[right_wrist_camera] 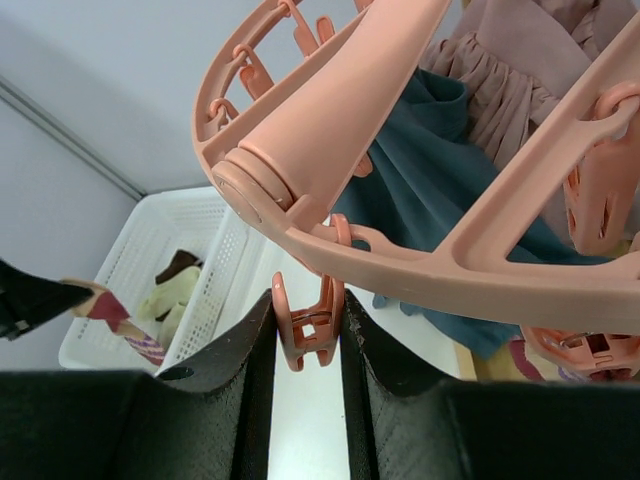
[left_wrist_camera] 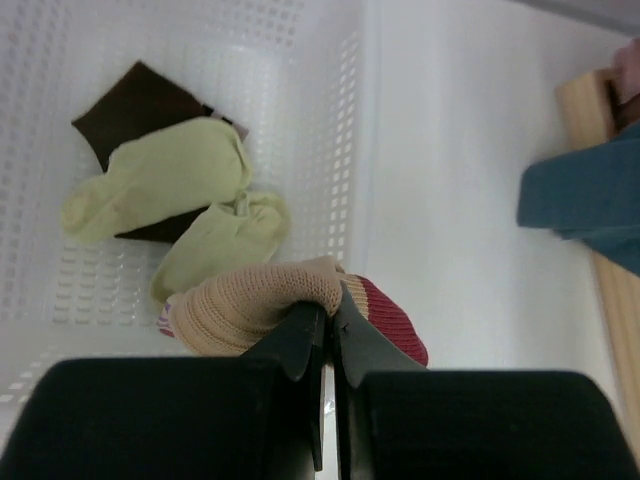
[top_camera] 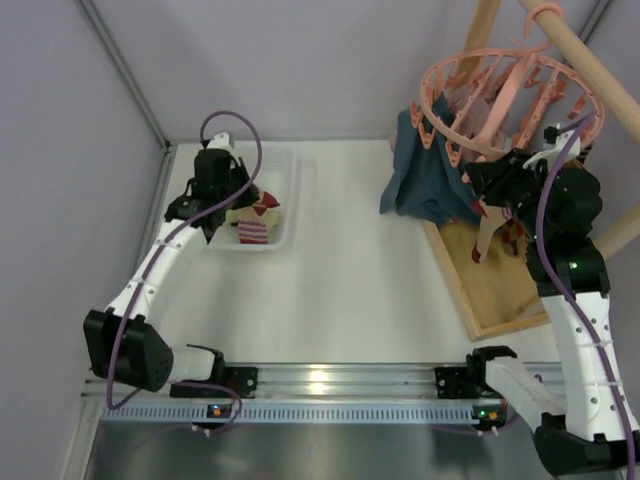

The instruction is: Remove the socks clipped to the hanger

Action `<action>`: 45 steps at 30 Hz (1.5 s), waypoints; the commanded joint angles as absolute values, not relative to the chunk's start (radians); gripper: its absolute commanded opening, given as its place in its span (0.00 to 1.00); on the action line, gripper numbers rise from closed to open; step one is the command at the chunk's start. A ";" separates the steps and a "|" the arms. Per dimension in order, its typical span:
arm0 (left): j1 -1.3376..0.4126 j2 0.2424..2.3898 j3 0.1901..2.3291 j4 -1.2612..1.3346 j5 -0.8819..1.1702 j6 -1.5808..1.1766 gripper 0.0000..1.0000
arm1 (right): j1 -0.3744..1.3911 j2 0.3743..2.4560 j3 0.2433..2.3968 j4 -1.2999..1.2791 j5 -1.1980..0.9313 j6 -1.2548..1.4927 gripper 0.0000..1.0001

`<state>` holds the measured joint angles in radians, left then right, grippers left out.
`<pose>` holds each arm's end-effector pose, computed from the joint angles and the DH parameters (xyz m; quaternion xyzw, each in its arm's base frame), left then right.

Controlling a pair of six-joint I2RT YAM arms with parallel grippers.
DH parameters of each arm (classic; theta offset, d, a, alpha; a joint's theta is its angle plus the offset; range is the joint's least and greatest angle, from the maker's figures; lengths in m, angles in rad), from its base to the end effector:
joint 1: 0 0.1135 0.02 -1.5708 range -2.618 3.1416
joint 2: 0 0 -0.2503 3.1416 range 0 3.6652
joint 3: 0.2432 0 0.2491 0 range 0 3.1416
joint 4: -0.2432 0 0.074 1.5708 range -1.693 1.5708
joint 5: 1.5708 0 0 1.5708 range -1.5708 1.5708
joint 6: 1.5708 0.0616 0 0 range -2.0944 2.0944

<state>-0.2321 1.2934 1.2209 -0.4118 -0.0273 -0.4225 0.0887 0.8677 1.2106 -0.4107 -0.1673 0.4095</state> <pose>0.3088 -0.0713 0.3334 -0.0884 0.8514 -0.1551 0.4932 0.1984 0.0279 0.4331 0.0600 0.7279 0.2269 0.6443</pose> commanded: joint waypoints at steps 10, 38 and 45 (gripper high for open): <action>-0.209 1.508 1.285 -0.440 -0.057 -0.410 0.31 | 0.083 0.868 1.181 -0.423 -0.279 0.449 0.00; -0.937 1.527 1.282 -0.051 -0.020 -0.394 0.93 | 0.086 0.931 1.239 -0.551 -0.187 0.359 0.01; -1.046 1.790 1.361 0.384 0.072 -0.353 0.97 | 0.086 0.933 1.230 -0.566 -0.205 0.390 0.07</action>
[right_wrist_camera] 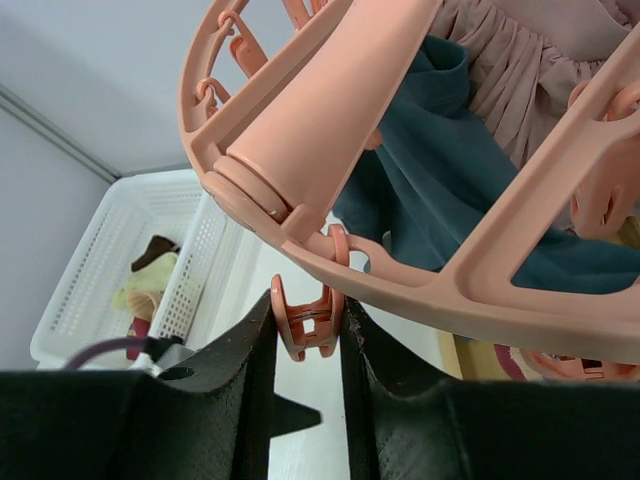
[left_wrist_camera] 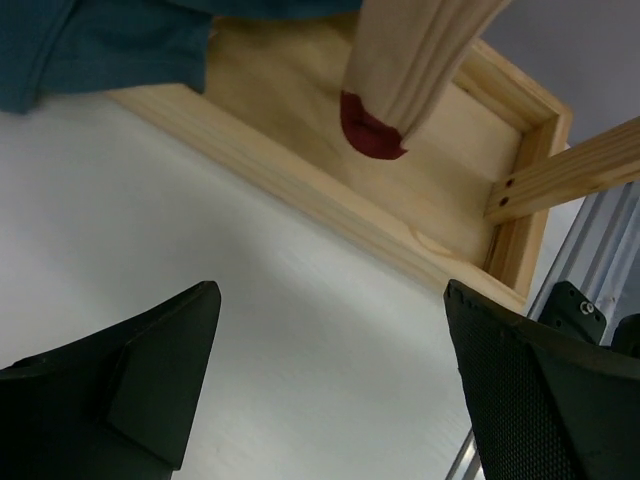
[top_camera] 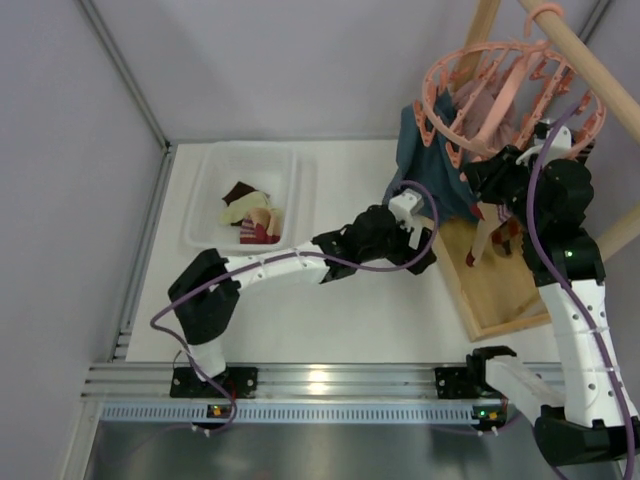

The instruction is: Remove the socks clipped to the hanger

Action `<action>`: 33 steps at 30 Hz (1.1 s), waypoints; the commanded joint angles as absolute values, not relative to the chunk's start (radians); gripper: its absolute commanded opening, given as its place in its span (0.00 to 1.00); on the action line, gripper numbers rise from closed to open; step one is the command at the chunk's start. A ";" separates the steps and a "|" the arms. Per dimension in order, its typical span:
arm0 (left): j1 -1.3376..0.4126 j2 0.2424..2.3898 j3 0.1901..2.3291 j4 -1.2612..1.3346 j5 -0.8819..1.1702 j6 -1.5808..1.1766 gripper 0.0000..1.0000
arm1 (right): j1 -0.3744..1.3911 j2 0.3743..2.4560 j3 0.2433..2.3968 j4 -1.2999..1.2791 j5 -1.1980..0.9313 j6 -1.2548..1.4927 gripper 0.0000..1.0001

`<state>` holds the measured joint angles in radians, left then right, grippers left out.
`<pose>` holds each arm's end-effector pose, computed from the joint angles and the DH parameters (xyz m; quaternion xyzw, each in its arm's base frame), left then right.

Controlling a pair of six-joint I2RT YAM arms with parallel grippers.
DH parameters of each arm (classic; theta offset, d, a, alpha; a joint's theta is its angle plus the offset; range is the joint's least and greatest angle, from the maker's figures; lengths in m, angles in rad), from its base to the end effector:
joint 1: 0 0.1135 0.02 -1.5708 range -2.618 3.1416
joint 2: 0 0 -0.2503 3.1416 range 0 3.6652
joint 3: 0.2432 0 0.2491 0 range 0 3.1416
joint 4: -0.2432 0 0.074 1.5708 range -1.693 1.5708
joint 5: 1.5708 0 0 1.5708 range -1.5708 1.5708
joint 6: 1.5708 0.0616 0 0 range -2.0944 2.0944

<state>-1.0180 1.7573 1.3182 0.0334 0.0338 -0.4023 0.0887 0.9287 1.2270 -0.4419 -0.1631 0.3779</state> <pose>0.2268 -0.3716 0.2575 0.2619 0.7929 -0.3693 0.4079 0.2152 0.0292 0.4231 0.0558 0.7533 0.2107 0.6205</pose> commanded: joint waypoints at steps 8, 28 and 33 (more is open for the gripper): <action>-1.117 2.118 1.526 0.718 -0.020 -0.221 0.99 | 0.086 0.954 1.261 -0.552 -0.268 0.446 0.03; -1.127 2.527 2.005 0.719 -0.143 -0.173 0.01 | 0.086 0.943 1.295 -0.609 -0.232 0.403 0.15; -1.124 2.421 1.859 0.719 -0.109 -0.235 0.00 | 0.086 0.943 1.301 -0.624 -0.215 0.385 0.80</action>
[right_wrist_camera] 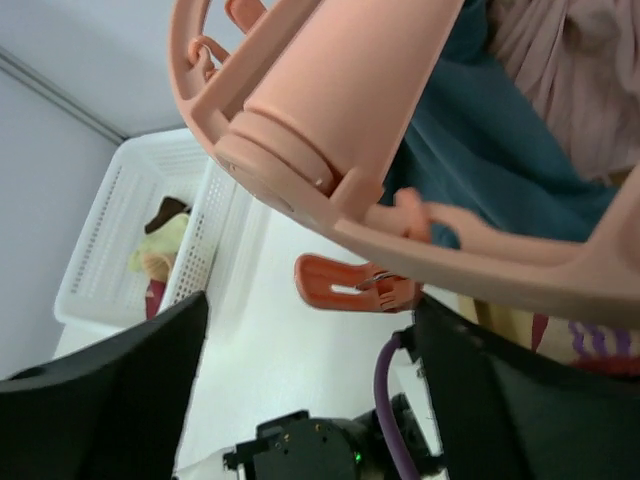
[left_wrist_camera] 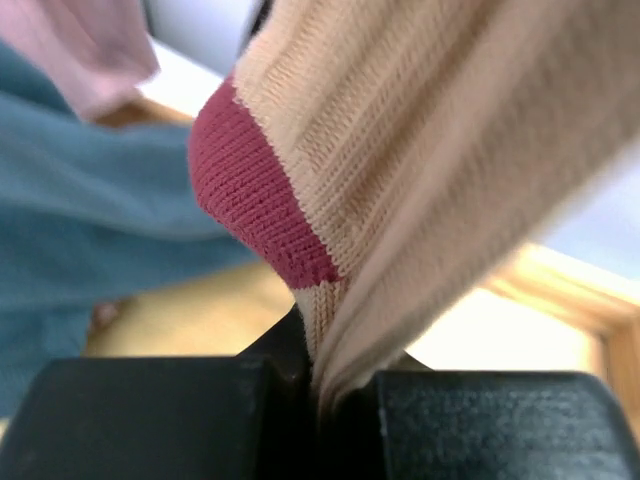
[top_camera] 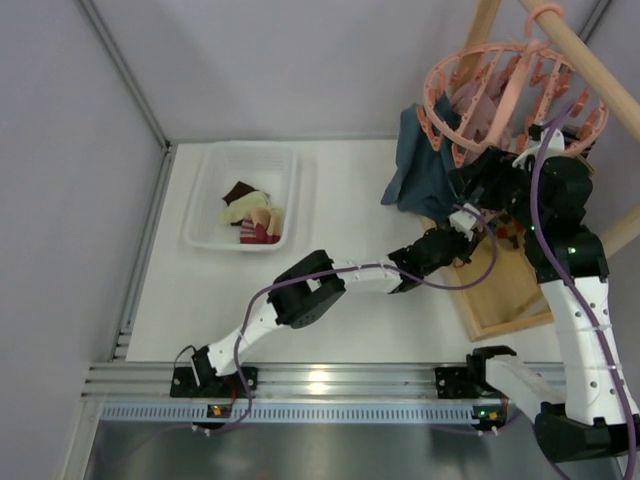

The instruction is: Remove the socks clipped to the hanger

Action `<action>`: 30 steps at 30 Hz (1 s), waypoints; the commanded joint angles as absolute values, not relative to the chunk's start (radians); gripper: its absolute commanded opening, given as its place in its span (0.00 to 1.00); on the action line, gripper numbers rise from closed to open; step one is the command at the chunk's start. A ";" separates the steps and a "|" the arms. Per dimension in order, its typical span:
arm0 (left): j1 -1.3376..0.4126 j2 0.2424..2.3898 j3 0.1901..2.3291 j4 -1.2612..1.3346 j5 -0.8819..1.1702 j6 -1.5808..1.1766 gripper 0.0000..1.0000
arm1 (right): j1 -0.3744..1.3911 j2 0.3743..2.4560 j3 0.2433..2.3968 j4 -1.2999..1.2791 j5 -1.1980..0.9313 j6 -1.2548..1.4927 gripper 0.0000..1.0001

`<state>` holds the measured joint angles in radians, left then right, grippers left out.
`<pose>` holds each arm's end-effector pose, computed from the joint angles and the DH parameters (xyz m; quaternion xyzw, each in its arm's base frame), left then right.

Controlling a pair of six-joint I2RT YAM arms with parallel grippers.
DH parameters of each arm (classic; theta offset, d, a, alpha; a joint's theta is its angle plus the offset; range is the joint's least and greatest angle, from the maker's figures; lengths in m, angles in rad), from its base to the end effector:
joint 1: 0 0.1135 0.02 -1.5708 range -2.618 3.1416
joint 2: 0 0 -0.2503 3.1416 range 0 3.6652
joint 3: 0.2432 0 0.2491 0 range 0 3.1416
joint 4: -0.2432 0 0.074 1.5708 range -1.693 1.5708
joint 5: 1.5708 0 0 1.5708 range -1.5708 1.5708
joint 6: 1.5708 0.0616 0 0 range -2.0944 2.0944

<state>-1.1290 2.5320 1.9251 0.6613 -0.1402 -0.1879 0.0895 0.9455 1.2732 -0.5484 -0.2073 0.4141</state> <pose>0.2612 -0.5322 0.1755 0.2657 0.6344 -0.4051 0.6023 0.2121 0.0318 0.4217 0.0617 0.7767 0.2331 0.5819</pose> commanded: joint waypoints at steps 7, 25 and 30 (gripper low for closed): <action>-1.114 2.228 1.688 0.718 0.110 -0.362 0.00 | 0.086 0.919 1.327 -0.718 -0.241 0.367 0.99; -1.013 1.738 1.318 0.637 0.465 -0.678 0.00 | 0.086 0.781 1.597 -0.882 -0.258 0.391 0.99; -0.934 1.547 1.168 0.637 0.506 -0.715 0.00 | 0.086 0.778 1.608 -0.879 -0.252 0.390 0.99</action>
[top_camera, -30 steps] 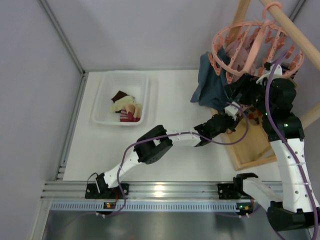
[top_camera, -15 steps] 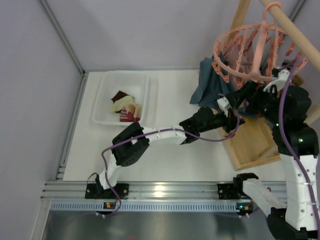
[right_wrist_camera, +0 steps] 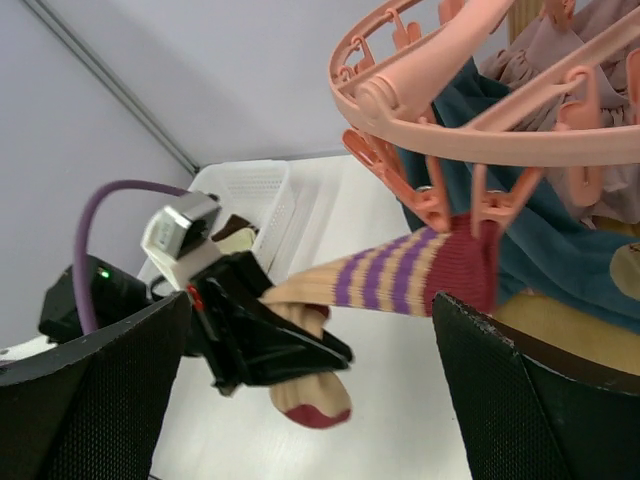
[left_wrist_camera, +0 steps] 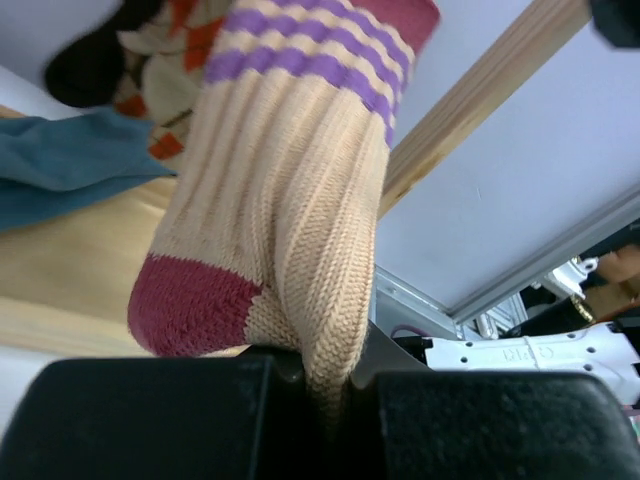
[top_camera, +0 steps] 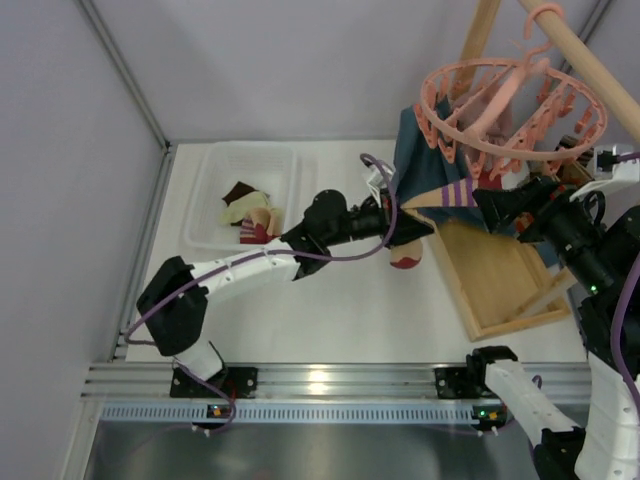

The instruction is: Remove the socks clipped to the hanger

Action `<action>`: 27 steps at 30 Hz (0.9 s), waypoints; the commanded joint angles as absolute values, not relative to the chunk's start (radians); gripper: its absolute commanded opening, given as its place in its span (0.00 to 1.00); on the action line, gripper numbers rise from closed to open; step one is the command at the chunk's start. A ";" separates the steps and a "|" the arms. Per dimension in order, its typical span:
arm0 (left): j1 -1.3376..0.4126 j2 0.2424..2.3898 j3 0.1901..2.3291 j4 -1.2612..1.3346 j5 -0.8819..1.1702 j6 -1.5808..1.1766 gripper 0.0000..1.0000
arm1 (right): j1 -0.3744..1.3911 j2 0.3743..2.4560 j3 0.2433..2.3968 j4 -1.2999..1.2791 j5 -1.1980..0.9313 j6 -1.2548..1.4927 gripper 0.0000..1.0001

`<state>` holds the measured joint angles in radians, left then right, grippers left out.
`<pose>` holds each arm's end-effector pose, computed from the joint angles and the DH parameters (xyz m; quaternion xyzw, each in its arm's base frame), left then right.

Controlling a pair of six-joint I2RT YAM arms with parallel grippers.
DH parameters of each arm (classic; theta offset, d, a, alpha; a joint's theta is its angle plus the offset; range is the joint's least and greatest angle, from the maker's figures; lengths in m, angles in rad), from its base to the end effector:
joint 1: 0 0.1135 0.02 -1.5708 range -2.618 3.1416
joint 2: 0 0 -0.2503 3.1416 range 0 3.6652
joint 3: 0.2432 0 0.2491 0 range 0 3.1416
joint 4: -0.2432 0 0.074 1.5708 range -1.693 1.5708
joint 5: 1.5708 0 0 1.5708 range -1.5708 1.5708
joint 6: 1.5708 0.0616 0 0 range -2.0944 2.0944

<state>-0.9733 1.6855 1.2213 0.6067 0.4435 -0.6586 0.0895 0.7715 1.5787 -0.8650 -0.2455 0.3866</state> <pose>0.2144 -0.3621 0.3260 0.2643 0.6050 -0.6356 0.4002 0.0962 0.0237 0.4964 0.0237 0.7263 0.2472 0.6410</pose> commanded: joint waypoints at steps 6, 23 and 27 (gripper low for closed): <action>-0.839 1.334 1.049 0.577 0.483 -0.700 0.00 | 0.086 0.778 1.572 -0.870 -0.229 0.380 1.00; -0.998 1.491 1.063 0.520 0.404 -0.643 0.00 | 0.086 0.795 1.494 -0.747 -0.365 0.449 0.95; -1.040 1.522 1.066 0.520 0.353 -0.630 0.00 | 0.086 0.811 1.487 -0.739 -0.351 0.443 0.94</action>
